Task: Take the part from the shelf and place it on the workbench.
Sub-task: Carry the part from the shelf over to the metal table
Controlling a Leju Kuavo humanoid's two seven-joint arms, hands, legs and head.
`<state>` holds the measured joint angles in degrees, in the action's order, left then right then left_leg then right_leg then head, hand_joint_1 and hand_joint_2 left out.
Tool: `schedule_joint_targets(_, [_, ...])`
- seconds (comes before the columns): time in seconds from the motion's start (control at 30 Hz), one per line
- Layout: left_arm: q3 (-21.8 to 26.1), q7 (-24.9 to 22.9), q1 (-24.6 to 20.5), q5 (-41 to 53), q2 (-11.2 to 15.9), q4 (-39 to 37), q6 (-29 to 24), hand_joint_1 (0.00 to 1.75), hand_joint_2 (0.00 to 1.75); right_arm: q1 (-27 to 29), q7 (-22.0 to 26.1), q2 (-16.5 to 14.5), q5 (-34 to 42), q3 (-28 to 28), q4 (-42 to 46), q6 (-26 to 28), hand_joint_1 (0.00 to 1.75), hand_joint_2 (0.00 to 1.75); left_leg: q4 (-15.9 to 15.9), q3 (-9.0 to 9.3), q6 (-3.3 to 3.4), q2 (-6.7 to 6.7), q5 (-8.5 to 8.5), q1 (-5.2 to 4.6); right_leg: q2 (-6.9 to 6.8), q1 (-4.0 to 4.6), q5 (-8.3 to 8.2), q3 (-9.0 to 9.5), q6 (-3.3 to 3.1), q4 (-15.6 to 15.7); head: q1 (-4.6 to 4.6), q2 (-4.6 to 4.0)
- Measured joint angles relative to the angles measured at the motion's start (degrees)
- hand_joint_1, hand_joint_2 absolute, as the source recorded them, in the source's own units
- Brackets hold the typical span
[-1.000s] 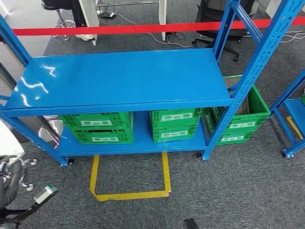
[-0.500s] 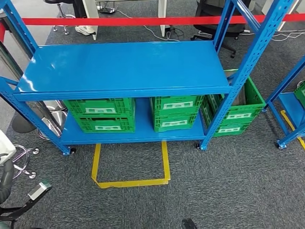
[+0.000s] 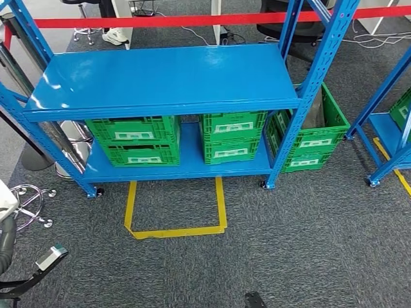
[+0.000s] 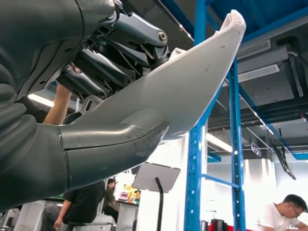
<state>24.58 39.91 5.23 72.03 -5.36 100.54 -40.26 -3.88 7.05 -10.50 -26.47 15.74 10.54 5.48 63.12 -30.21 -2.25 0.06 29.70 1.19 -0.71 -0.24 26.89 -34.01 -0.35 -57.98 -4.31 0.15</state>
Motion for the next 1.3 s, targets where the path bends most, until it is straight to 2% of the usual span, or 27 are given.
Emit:
schedule_joint_targets(0.07, [0.0, 0.0, -0.1, 0.1, 0.0, 0.0, 0.0, 1.75, 1.75, 0.0, 0.0, 0.0, -0.1, 0.0, 0.0, 0.0, 0.00, 0.00, -5.2, 2.82, 0.45, -0.23, 1.07, -0.20, 0.08, 0.09, -0.92, -0.89, 0.69, -0.3, 0.02, 0.00])
schedule_joint_targets(0.13, [0.0, 0.0, -0.1, 0.2, 0.0, 0.0, 0.0, 1.75, 1.75, 0.1, 0.0, 0.0, -0.1, 0.0, 0.0, 0.1, 0.00, 0.00, -6.4, 2.47, 1.51, -0.23, 0.81, -0.43, 0.11, -0.05, -1.93, -1.70, 1.52, -0.2, 0.02, 0.00])
schedule_joint_targets(0.17, [0.0, 0.0, -0.1, 0.2, 0.0, 0.0, 0.0, 1.75, 1.75, 0.1, 0.0, 0.0, -0.1, 0.0, 0.0, 0.1, 0.00, 0.00, -6.5, 1.88, 2.10, -0.12, 0.27, -0.48, 0.18, -0.17, -1.54, -2.23, 1.87, -0.5, 0.00, 0.00])
schedule_joint_targets(0.2, [0.1, 0.0, -0.2, 0.3, 0.0, 0.0, 0.0, 1.75, 1.75, 0.2, -0.1, 0.0, -0.1, 0.0, 0.0, 0.1, 0.00, 0.00, -6.6, 1.22, 2.75, 0.00, -0.37, -0.48, 0.28, -0.25, -0.03, -2.89, 2.13, -1.5, -0.13, 0.00])
schedule_joint_targets(0.23, [0.1, 0.0, -0.2, 0.3, -0.1, 0.0, 0.0, 1.75, 1.75, 0.3, -0.1, 0.0, -0.1, 0.0, 0.0, 0.1, 0.00, 0.00, -6.7, 0.47, 3.29, 0.12, -1.06, -0.49, 0.38, -0.30, 2.55, -3.67, 2.25, -3.7, -0.27, 0.00])
schedule_joint_targets(0.3, [0.1, 0.0, -0.2, 0.4, -0.1, 0.0, 0.0, 1.75, 1.75, 0.3, -0.2, 0.0, -0.1, 0.0, 0.0, 0.2, 0.00, 0.00, -6.6, -1.14, 3.87, 0.23, -2.36, -0.81, 0.52, -0.31, 8.30, -5.18, 2.31, -10.8, -0.50, 0.00])
schedule_joint_targets(0.33, [0.1, 0.0, -0.2, 0.4, -0.1, 0.0, 0.0, 1.75, 1.75, 0.3, -0.2, 0.0, -0.1, 0.0, 0.0, 0.2, 0.00, 0.00, -6.6, -1.98, 3.96, 0.26, -3.00, -1.00, 0.53, -0.30, 9.74, -5.50, 2.29, -14.2, -0.51, 0.00])
schedule_joint_targets(0.37, [0.1, 0.0, -0.2, 0.4, -0.1, 0.0, 0.0, 1.75, 1.75, 0.3, -0.2, 0.0, -0.1, 0.0, 0.0, 0.2, 0.00, 0.00, -6.5, -2.81, 4.01, 0.30, -3.62, -1.18, 0.54, -0.29, 9.69, -5.23, 2.23, -16.2, -0.50, 0.00])
schedule_joint_targets(0.4, [0.1, 0.0, -0.2, 0.4, -0.1, 0.0, 0.0, 1.75, 1.75, 0.3, -0.2, 0.0, -0.1, 0.0, 0.0, 0.2, 0.00, 0.00, -6.4, -3.64, 4.02, 0.33, -4.21, -1.35, 0.54, -0.26, 8.41, -4.12, 2.08, -16.5, -0.50, 0.00])
schedule_joint_targets(0.47, [0.1, 0.0, -0.2, 0.5, -0.1, 0.0, 0.0, 1.75, 1.75, 0.2, -0.2, 0.0, -0.1, 0.0, 0.0, 0.2, 0.00, 0.00, -6.2, -5.08, 3.92, 0.32, -5.36, -1.60, 0.58, -0.06, 5.11, 1.02, 1.42, -11.0, -0.50, 0.00])
schedule_joint_targets(0.53, [0.1, 0.0, -0.2, 0.5, -0.1, 0.0, 0.0, 1.75, 1.75, 0.0, -0.1, 0.0, -0.2, 0.0, 0.0, 0.2, 0.00, 0.00, -6.0, -6.03, 3.59, 0.31, -6.52, -1.83, 0.60, 0.29, 5.03, 7.56, 0.78, -1.5, -0.47, 0.00])
schedule_joint_targets(0.6, [0.1, 0.0, -0.3, 0.6, -0.1, 0.0, 0.0, 1.75, 1.75, 0.0, 0.0, 0.0, -0.2, 0.0, 0.1, 0.2, 0.00, 0.00, -6.2, -6.44, 3.09, 0.36, -7.79, -1.77, 0.65, 0.62, 6.02, 10.34, 0.64, 3.6, -0.47, 0.00])
schedule_joint_targets(0.67, [0.1, 0.0, -0.3, 0.6, -0.1, 0.0, 0.0, 1.75, 1.75, 0.0, 0.1, -0.1, -0.2, 0.0, 0.1, 0.2, 0.00, 0.00, -6.4, -6.83, 2.47, 0.29, -8.28, -1.65, 0.53, 0.53, 5.08, 9.47, 0.41, 4.1, -0.45, 0.01])
schedule_joint_targets(0.7, [0.1, 0.0, -0.2, 0.6, -0.1, 0.0, 0.0, 1.75, 1.75, 0.0, 0.1, -0.1, -0.2, 0.0, 0.0, 0.1, 0.00, 0.00, -5.6, -7.23, 2.12, 0.20, -6.96, -1.58, 0.38, 0.38, 4.41, 8.83, 0.05, 4.2, -0.38, 0.00])
schedule_joint_targets(0.73, [0.1, 0.0, -0.2, 0.6, -0.1, -0.1, 0.0, 1.75, 1.75, 0.0, 0.1, -0.1, -0.2, 0.0, 0.0, 0.1, 0.00, 0.00, -3.9, -7.80, 1.76, 0.12, -4.58, -1.47, 0.22, 0.23, 3.64, 8.21, -0.29, 4.2, -0.21, 0.00])
schedule_joint_targets(0.8, [0.1, 0.0, -0.2, 0.6, -0.1, -0.1, 0.0, 1.75, 1.75, 0.0, 0.1, -0.1, -0.2, 0.0, 0.0, 0.1, 0.00, 0.00, 3.0, -9.21, 1.11, 0.08, 1.67, -1.06, 0.03, 0.19, 2.27, 6.71, -0.68, 3.7, -0.01, 0.00])
schedule_joint_targets(0.83, [0.1, 0.0, -0.2, 0.6, -0.1, -0.1, 0.0, 1.75, 1.75, 0.1, 0.1, -0.1, -0.3, 0.0, 0.0, 0.1, 0.00, 0.00, 6.9, -9.70, 0.83, 0.08, 3.54, -0.88, -0.06, 0.20, 1.64, 5.67, -0.65, 3.3, 0.04, 0.00])
schedule_joint_targets(0.87, [0.1, 0.0, -0.2, 0.6, -0.1, -0.1, 0.0, 1.75, 1.75, 0.1, 0.1, -0.1, -0.3, 0.0, 0.0, 0.1, 0.00, 0.00, 9.8, -9.70, 0.60, 0.08, 4.04, -0.72, -0.13, 0.20, 1.07, 4.44, -0.62, 2.8, 0.02, 0.00])
schedule_joint_targets(0.9, [0.0, 0.0, -0.2, 0.7, -0.1, -0.2, 0.0, 1.75, 1.75, 0.1, 0.1, -0.1, -0.3, 0.0, 0.0, 0.1, 0.00, 0.00, 11.1, -8.97, 0.42, 0.08, 3.22, -0.56, -0.19, 0.17, 0.57, 3.13, -0.57, 2.2, 0.04, 0.00])
schedule_joint_targets(0.97, [0.0, 0.0, -0.2, 0.7, -0.1, -0.2, 0.0, 1.75, 1.75, 0.0, 0.1, -0.1, -0.3, 0.0, 0.0, 0.1, 0.00, 0.00, 7.4, -4.78, 0.18, 0.08, 0.23, -0.19, -0.22, 0.09, -0.23, 0.81, -0.31, 0.9, 0.04, 0.00])
schedule_joint_targets(1.03, [0.0, 0.0, -0.4, 0.7, -0.1, -0.2, 0.0, 1.75, 1.75, 0.0, 0.1, -0.1, -0.3, 0.0, 0.1, 0.1, 0.00, 0.00, -0.8, 1.06, 0.31, -0.03, 0.30, -0.08, -0.11, 0.18, -0.98, -0.86, 0.25, -0.2, 0.02, 0.00])
schedule_joint_targets(1.07, [0.0, 0.0, -0.4, 0.6, -0.1, -0.2, 0.0, 1.75, 1.75, 0.0, 0.2, -0.1, -0.3, 0.0, 0.1, 0.1, 0.00, 0.00, -3.9, 2.90, 0.59, -0.09, 1.01, -0.19, -0.06, 0.20, -1.49, -1.38, 0.61, -0.5, 0.01, 0.00])
schedule_joint_targets(1.1, [0.0, 0.0, -0.5, 0.6, -0.1, -0.2, 0.0, 1.75, 1.75, 0.0, 0.2, -0.1, -0.3, 0.0, 0.1, 0.1, 0.00, 0.00, -5.7, 3.67, 1.03, -0.14, 1.59, -0.43, -0.04, 0.17, -2.08, -1.74, 1.01, -0.5, -0.01, 0.00])
schedule_joint_targets(1.17, [0.0, 0.0, -0.5, 0.5, -0.1, -0.2, 0.0, 1.75, 1.75, 0.1, 0.2, -0.1, -0.3, 0.0, 0.1, 0.2, 0.00, 0.00, -6.3, 2.76, 2.07, -0.01, 0.71, -0.69, 0.03, -0.10, -2.90, -2.36, 1.81, -0.3, 0.03, 0.00])
schedule_joint_targets(1.2, [0.0, 0.0, -0.6, 0.5, -0.1, -0.2, 0.0, 1.75, 1.75, 0.2, 0.2, -0.1, -0.2, 0.0, 0.0, 0.2, 0.00, 0.00, -6.4, 1.99, 2.64, 0.11, -0.03, -0.71, 0.14, -0.22, -1.85, -2.87, 2.16, -0.8, 0.02, 0.00])
schedule_joint_targets(1.23, [0.0, 0.0, -0.7, 0.6, -0.1, -0.3, 0.0, 1.75, 1.75, 0.3, 0.1, -0.1, -0.2, 0.0, 0.0, 0.3, 0.00, 0.00, -6.5, 1.12, 3.13, 0.23, -0.84, -0.67, 0.29, -0.28, 0.30, -3.54, 2.42, -2.1, -0.01, 0.00])
schedule_joint_targets(1.3, [-0.1, 0.0, -1.1, 1.0, -0.2, -0.5, 0.0, 1.75, 1.75, 0.3, 0.2, -0.1, -0.1, 0.0, 0.0, 0.5, 0.00, 0.00, -6.6, -0.86, 3.75, 0.34, -2.48, -0.75, 0.53, -0.33, 6.88, -5.23, 2.71, -8.0, -0.15, 0.00])
